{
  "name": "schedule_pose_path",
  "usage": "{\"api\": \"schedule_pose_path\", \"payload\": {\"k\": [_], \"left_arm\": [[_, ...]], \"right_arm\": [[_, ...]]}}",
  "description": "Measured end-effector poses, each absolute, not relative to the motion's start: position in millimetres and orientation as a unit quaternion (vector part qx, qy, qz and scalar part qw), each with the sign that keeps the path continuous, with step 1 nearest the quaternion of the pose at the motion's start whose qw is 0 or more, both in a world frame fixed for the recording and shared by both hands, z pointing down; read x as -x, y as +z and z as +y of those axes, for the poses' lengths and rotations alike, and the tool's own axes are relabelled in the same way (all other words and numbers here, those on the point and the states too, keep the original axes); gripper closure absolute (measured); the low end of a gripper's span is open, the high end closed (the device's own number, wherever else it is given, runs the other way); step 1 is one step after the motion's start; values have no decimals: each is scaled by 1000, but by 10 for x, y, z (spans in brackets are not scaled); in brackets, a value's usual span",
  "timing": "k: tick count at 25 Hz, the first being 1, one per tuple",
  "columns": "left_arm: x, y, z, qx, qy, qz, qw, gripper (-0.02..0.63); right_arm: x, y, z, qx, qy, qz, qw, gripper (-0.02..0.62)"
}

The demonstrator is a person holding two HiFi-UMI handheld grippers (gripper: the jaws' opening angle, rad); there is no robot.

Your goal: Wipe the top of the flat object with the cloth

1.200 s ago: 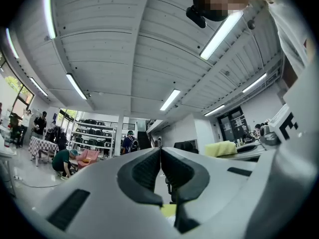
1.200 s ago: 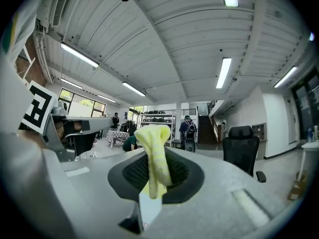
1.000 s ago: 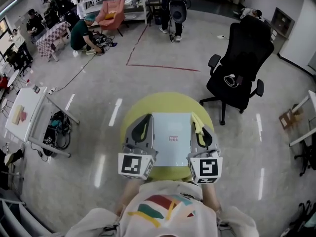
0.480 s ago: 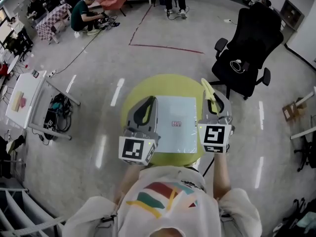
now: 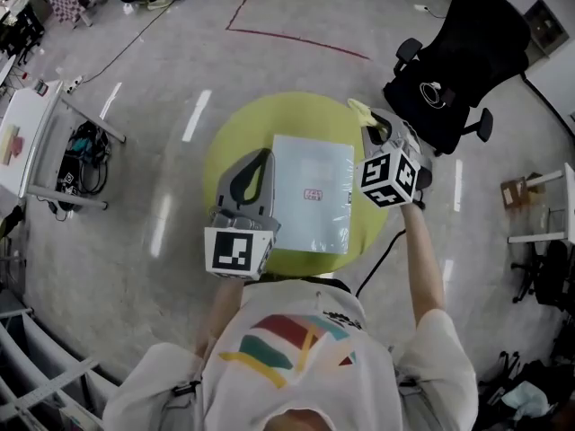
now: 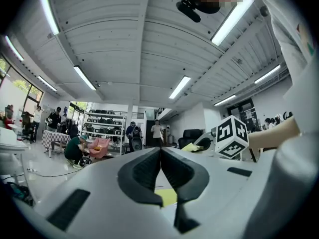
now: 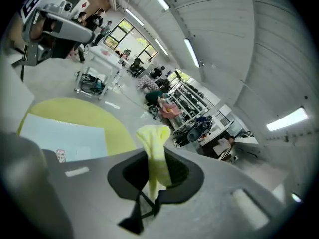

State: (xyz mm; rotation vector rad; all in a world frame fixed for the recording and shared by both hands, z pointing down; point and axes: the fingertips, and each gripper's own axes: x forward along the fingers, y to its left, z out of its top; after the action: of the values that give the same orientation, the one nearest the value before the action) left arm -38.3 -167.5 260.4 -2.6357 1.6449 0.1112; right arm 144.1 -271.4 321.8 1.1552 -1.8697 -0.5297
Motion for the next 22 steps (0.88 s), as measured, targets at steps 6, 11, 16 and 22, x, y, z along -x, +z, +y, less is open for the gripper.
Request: {"api": "schedule_pose_path", "payload": {"k": [6, 11, 16, 22], "left_arm": [[452, 2925, -1680, 843, 16, 537, -26, 592], [478, 3086, -1659, 843, 12, 536, -40, 592], [451, 3240, -1611, 847, 3, 527, -65, 592], [436, 3322, -1579, 849, -11, 525, -63, 592]], "right_arm": [[-1386, 3897, -2954, -368, -199, -744, 521, 568], [-1462, 4538, -3056, -314, -155, -737, 578, 569], [-1584, 5093, -3097, -277, -137, -715, 627, 569], [-1614, 5395, -3034, -249, -121, -705, 653, 569]]}}
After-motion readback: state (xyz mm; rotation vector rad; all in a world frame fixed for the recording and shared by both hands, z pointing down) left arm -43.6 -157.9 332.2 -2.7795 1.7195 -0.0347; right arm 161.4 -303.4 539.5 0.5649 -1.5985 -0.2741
